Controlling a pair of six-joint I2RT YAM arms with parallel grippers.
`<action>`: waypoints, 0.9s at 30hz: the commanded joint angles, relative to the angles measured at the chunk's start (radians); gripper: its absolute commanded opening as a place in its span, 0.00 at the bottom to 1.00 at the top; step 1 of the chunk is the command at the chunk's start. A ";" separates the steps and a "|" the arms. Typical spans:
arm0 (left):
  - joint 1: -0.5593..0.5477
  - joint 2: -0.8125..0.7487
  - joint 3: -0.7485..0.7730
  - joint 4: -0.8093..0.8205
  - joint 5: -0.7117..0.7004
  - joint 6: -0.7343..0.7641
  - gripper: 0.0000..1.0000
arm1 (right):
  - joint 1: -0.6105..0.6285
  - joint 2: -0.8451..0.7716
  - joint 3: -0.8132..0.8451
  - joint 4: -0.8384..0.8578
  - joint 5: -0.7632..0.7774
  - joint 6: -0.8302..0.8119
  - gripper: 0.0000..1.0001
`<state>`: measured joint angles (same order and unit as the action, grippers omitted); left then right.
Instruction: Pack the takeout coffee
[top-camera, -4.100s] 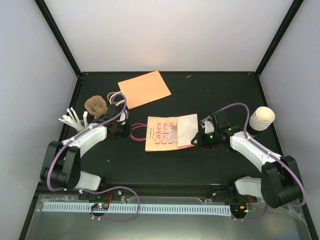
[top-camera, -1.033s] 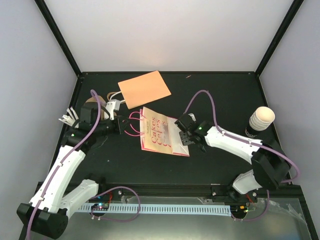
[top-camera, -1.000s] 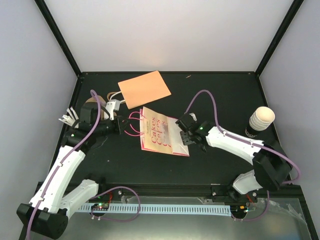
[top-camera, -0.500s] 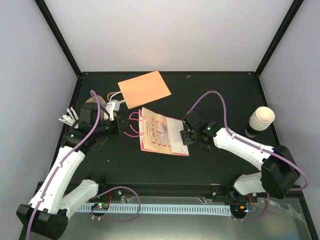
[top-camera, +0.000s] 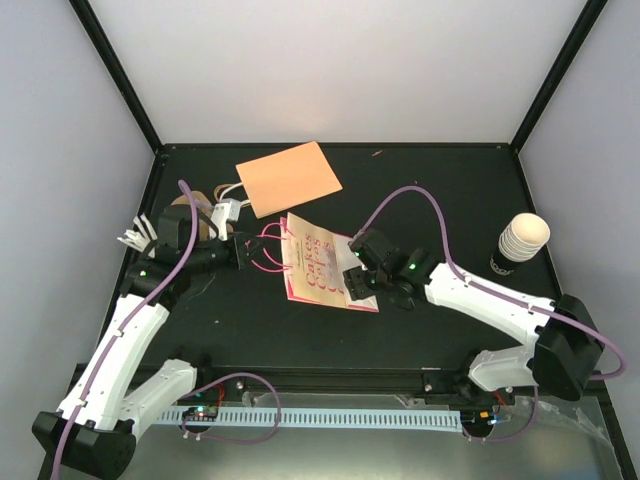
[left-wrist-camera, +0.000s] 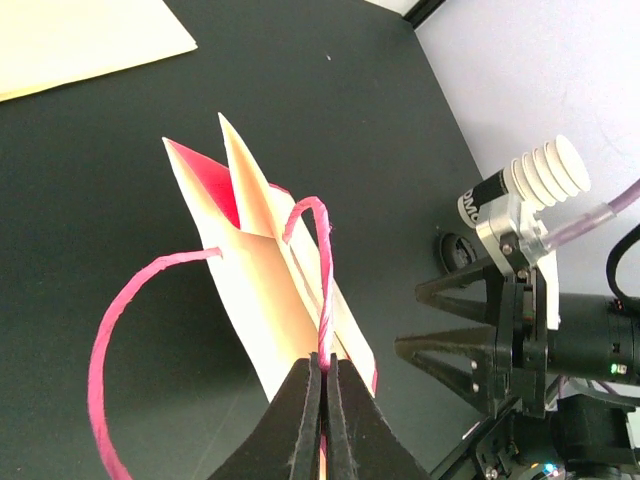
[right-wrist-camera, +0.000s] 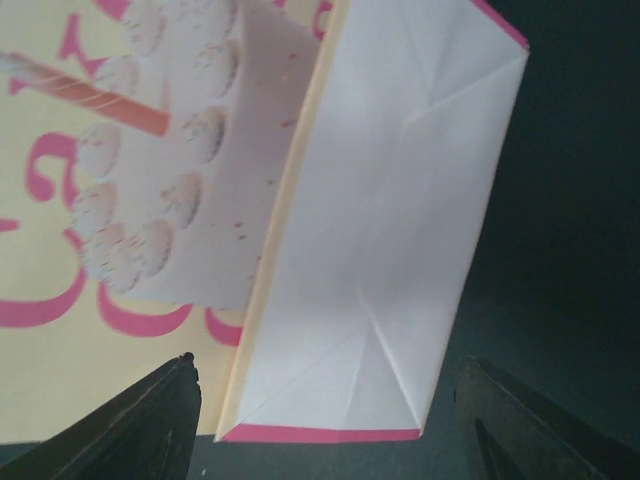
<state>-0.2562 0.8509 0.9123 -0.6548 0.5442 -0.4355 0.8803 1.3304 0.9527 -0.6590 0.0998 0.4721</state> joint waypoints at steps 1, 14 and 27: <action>0.008 -0.005 0.040 0.039 0.034 -0.021 0.02 | 0.047 -0.017 -0.015 -0.002 0.004 0.033 0.73; 0.008 -0.003 0.036 0.041 0.040 -0.026 0.02 | 0.118 0.109 0.008 -0.020 0.080 0.071 0.74; 0.008 0.002 0.035 0.035 0.034 -0.020 0.02 | 0.118 0.160 0.003 -0.059 0.188 0.111 0.74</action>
<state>-0.2562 0.8520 0.9123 -0.6395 0.5625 -0.4500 0.9947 1.4933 0.9466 -0.6712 0.1898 0.5526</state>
